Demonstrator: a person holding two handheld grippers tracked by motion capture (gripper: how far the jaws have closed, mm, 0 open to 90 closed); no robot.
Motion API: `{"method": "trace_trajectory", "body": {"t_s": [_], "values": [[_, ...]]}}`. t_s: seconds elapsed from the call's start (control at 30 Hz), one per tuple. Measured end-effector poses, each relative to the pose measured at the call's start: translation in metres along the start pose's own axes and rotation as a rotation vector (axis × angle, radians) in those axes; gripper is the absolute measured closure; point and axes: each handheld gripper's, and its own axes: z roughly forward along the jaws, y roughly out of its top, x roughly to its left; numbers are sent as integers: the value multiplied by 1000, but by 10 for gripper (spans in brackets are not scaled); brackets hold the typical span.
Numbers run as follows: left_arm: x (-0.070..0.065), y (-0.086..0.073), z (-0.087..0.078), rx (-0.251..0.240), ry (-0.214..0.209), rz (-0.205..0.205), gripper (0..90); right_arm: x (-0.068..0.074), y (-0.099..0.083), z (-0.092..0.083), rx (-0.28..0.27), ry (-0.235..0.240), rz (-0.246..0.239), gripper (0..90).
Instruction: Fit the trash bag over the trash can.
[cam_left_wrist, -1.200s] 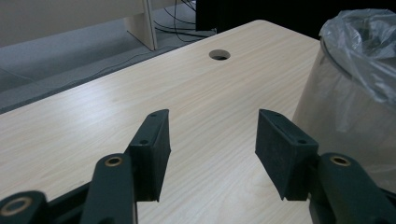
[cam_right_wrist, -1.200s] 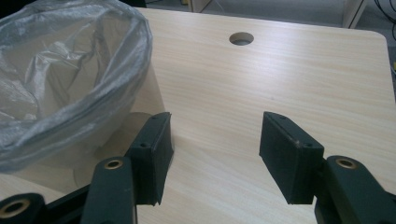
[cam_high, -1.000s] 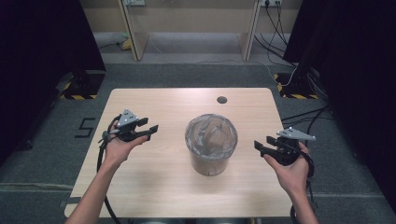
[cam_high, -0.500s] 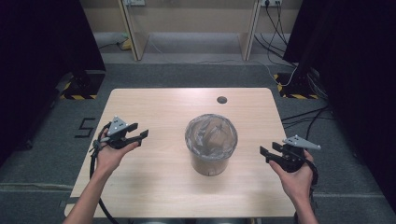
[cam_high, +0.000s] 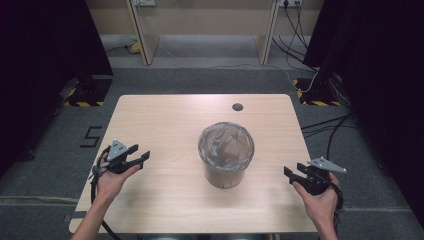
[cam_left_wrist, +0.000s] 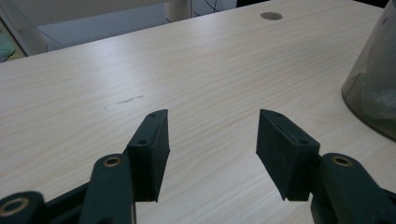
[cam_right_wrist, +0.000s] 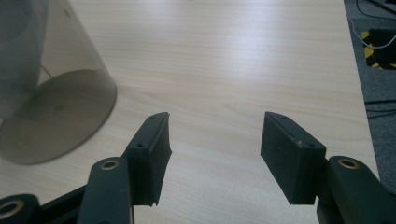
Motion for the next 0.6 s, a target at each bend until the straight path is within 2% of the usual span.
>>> {"method": "trace_trajectory", "body": {"t_s": [0.17,0.37,0.5,0.6], "values": [[3,-16,-2,13,23,-10,434,-4,-15,5,15,-10,1,421],[9,-38,-6,29,63,-26,433,-11,-25,6,-18,-23,7,420],[15,-48,-12,17,94,-54,433,-16,-31,8,-41,-38,22,419],[18,-55,-14,30,118,-65,431,-18,-37,11,-32,-48,32,418]]}}
